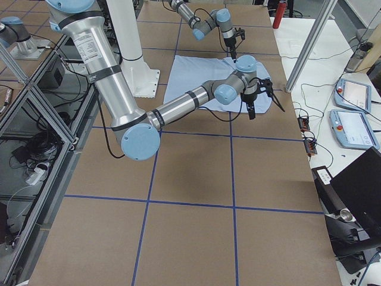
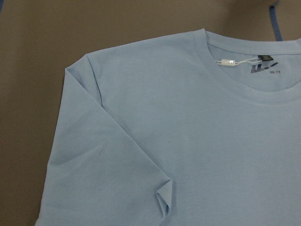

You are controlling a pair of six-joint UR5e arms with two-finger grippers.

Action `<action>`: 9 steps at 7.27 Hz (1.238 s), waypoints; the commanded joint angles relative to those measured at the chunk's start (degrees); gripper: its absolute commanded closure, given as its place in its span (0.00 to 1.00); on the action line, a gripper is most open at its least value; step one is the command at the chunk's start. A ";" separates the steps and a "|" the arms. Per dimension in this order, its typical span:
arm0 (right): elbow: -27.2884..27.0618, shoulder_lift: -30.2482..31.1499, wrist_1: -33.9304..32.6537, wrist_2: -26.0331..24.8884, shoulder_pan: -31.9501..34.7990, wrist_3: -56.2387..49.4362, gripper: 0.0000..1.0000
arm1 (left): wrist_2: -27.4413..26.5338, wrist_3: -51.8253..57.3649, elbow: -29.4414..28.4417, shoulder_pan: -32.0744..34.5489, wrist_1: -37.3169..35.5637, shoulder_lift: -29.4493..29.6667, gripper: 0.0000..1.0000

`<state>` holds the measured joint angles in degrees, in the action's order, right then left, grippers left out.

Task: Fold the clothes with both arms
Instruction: 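Lower both grippers to the shirt hem corners nearest the robot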

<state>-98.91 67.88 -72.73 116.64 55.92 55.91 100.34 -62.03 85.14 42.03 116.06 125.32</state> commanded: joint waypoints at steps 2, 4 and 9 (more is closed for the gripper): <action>-19.24 11.18 -0.14 -17.43 -20.34 27.07 0.00 | 2.14 -0.99 13.08 -2.02 0.04 -8.31 0.00; -22.98 14.37 -0.57 -33.16 -36.16 41.23 0.01 | 1.53 -7.81 20.30 -5.27 0.04 -13.50 0.00; -30.98 18.62 -11.32 -44.65 -55.03 66.72 0.25 | -8.64 -26.61 37.73 -22.38 0.22 -35.66 0.01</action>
<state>-128.62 87.91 -78.02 73.62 3.75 116.37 95.34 -82.86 121.21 24.90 116.25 93.09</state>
